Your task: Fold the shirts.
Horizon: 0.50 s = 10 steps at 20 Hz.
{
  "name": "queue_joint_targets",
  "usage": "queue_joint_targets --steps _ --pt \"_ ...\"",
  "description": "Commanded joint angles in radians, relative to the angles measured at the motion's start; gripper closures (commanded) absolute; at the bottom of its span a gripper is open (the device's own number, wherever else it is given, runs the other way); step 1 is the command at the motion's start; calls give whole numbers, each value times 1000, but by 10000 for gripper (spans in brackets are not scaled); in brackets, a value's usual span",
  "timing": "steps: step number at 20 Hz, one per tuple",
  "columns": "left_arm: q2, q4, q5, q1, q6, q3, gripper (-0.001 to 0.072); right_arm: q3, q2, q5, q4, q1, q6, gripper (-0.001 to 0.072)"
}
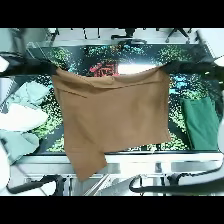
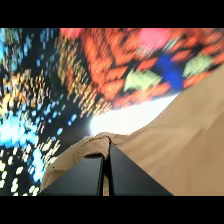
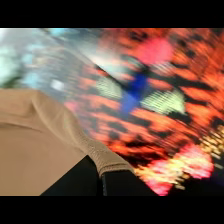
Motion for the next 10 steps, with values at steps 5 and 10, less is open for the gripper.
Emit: queue_joint_targets --steps 5,10 --pt "-421 87 -35 12 -126 245 696 64 -307 -196 3 1 5 698" --pt "-509 163 -253 -8 -294 365 696 101 -357 -196 0 -17 3 697"
